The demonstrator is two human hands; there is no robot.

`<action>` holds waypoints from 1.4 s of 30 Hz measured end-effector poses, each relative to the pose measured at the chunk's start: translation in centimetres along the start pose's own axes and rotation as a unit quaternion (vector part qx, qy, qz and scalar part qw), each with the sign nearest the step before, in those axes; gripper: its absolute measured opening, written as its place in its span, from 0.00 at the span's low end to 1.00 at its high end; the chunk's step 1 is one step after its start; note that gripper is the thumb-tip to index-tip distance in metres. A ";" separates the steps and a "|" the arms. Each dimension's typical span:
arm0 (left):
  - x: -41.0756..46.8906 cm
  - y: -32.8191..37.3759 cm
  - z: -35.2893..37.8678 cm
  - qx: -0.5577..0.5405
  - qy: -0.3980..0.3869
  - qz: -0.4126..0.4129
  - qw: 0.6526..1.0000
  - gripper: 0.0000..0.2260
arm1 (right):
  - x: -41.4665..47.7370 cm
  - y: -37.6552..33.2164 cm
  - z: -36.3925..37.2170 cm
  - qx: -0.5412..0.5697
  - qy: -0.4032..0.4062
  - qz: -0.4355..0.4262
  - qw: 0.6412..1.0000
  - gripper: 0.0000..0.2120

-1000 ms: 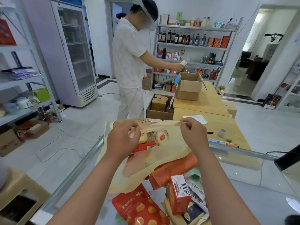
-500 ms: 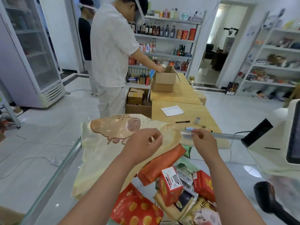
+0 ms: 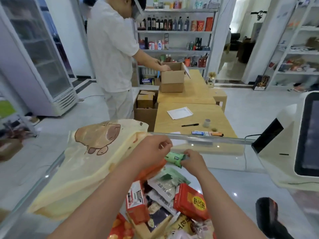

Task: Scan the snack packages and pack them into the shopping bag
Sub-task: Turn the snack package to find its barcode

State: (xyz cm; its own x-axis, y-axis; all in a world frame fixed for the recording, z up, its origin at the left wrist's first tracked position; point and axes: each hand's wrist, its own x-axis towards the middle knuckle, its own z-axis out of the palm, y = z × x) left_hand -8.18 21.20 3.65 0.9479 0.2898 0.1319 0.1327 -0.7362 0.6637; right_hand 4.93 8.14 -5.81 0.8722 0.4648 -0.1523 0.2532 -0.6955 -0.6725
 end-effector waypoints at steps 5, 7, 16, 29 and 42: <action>-1.1 0.5 -0.5 -0.014 0.045 -0.059 0.997 0.06 | 3.6 1.3 1.9 -0.099 -0.055 -0.067 0.991 0.22; -1.4 0.6 -0.6 0.005 0.052 -0.067 0.996 0.06 | 4.3 1.7 2.8 -0.121 -0.079 -0.069 0.987 0.20; -0.2 1.7 0.0 -0.019 0.025 -0.126 0.991 0.09 | 2.8 0.5 0.9 -0.081 -0.010 -0.044 0.996 0.21; 3.3 3.0 6.4 -0.640 -0.013 -0.343 0.688 0.26 | -11.1 -3.0 -0.9 0.026 0.257 -0.177 0.950 0.26; 0.8 7.8 10.9 -0.563 -0.115 -0.192 0.796 0.28 | -18.3 1.9 -4.3 0.068 0.288 -0.179 0.938 0.11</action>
State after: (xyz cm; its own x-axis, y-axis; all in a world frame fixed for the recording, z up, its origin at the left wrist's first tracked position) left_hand -3.24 8.97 0.89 0.9450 0.1463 -0.2924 0.2052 0.4308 0.8788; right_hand -8.74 -4.01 -1.20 0.8332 0.2541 0.4911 0.5509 -0.4576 -0.6979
